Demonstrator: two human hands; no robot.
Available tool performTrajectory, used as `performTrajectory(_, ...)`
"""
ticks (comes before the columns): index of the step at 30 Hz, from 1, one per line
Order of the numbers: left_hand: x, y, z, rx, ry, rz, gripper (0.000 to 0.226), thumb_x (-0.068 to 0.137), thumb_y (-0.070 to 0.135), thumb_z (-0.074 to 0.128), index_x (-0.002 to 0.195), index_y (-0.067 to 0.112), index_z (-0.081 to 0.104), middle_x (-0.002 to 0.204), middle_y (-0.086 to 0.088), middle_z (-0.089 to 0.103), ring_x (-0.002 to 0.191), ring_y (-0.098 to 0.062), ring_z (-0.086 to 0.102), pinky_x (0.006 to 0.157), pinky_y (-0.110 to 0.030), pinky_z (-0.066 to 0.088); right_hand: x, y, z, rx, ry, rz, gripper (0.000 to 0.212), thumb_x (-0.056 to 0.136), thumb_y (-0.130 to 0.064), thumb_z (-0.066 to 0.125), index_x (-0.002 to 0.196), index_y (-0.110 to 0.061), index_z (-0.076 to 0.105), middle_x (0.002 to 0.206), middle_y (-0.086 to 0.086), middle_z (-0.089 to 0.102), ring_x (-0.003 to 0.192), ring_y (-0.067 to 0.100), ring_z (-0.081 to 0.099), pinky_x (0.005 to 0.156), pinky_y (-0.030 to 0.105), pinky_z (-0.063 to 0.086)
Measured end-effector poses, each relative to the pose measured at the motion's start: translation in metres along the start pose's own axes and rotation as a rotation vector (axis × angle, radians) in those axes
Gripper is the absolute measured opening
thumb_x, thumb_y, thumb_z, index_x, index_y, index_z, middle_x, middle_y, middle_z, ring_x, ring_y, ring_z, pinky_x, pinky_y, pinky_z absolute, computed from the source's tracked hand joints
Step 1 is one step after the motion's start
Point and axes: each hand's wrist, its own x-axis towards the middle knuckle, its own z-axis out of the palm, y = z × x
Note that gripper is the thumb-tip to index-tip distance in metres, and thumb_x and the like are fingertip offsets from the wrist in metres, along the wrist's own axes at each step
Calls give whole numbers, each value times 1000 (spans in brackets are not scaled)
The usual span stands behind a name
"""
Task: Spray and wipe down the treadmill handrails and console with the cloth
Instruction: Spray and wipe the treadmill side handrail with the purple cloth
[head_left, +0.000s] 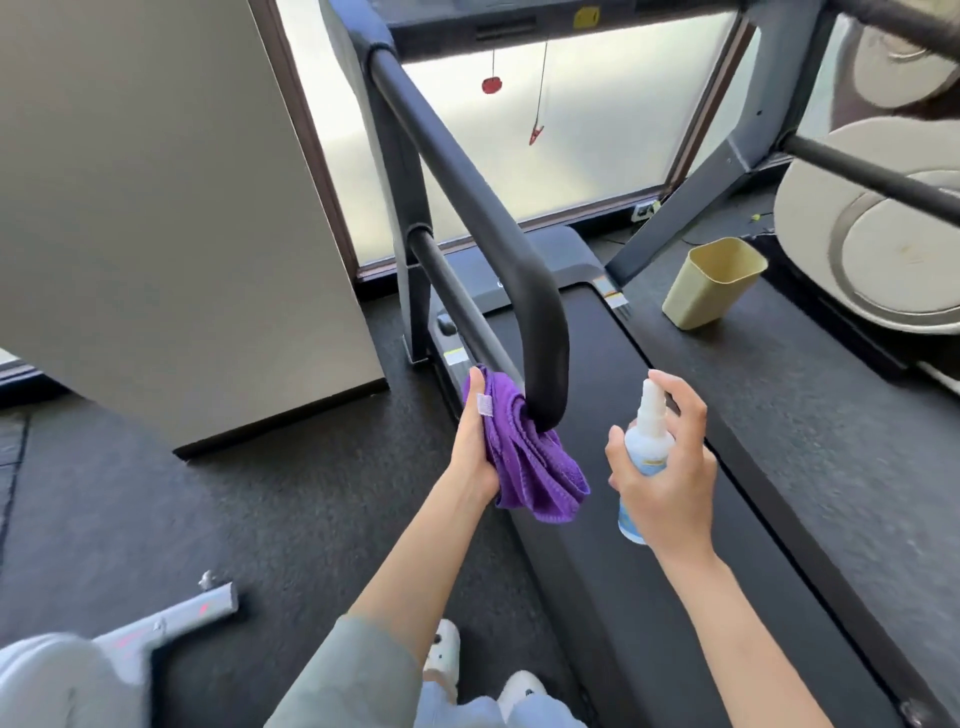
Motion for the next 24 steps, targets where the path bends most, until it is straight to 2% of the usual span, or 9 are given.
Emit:
performTrajectory(2,9,4,10,16,50,39,68,84,70,50,104,8,68,94,-16,73,82,-31,71,74,-41,55,4,1,0,-2,-4,-13,58,86,-16,65,130,-41,38,97,5,63,64,29,65,58,47,59)
performTrajectory(5,22,10,17,30,109,97,66,86,73,42,80,14,70,76,-10,66,69,-26,65,72,-36,53,6,4,1,-14,0,-10,62,87,-9,68,129,-43,38,96,1,61,65,28,63,58,50,58)
performTrajectory(9,13,5,1,-3,-6,-13,91,73,81,50,121,4,60,119,-18,60,103,-33,62,81,-43,56,10,7,0,-9,7,18,57,84,-22,64,128,-45,38,89,2,62,63,32,65,61,48,58)
performTrajectory(12,1,6,-14,103,-8,-42,81,75,72,61,119,4,65,116,-21,67,103,-36,66,87,-49,54,17,10,2,-8,-19,16,57,85,-19,65,129,-43,39,84,0,59,64,32,64,59,50,59)
performTrajectory(14,-6,15,-19,141,85,-8,74,72,65,70,117,6,67,112,-20,69,96,-36,67,89,-56,53,28,11,4,-4,-38,4,62,86,-9,69,130,-41,39,84,0,58,68,31,63,57,51,59)
performTrajectory(16,-12,30,-27,145,159,87,67,69,61,74,111,9,68,100,-17,72,85,-34,69,83,-59,54,41,10,7,-7,-59,-19,64,87,-4,68,130,-40,39,86,-1,57,67,30,63,55,51,58)
performTrajectory(19,-21,62,-31,144,125,194,56,73,64,68,98,14,74,89,-15,73,77,-33,71,68,-60,55,65,6,16,-18,-84,-54,59,88,-10,66,132,-38,38,89,1,58,59,31,63,55,49,57)
performTrajectory(21,-22,84,-25,178,59,238,51,69,67,69,87,20,79,93,-13,73,83,-32,71,77,-66,52,83,5,24,-27,-116,-50,60,89,-7,67,132,-38,38,87,3,58,57,33,62,55,49,56)
performTrajectory(24,-13,111,-12,179,-51,275,52,68,68,66,88,22,80,96,-10,73,93,-32,67,92,-69,43,104,3,34,-34,-138,-48,60,89,-6,67,132,-37,37,84,4,57,53,28,63,56,46,57)
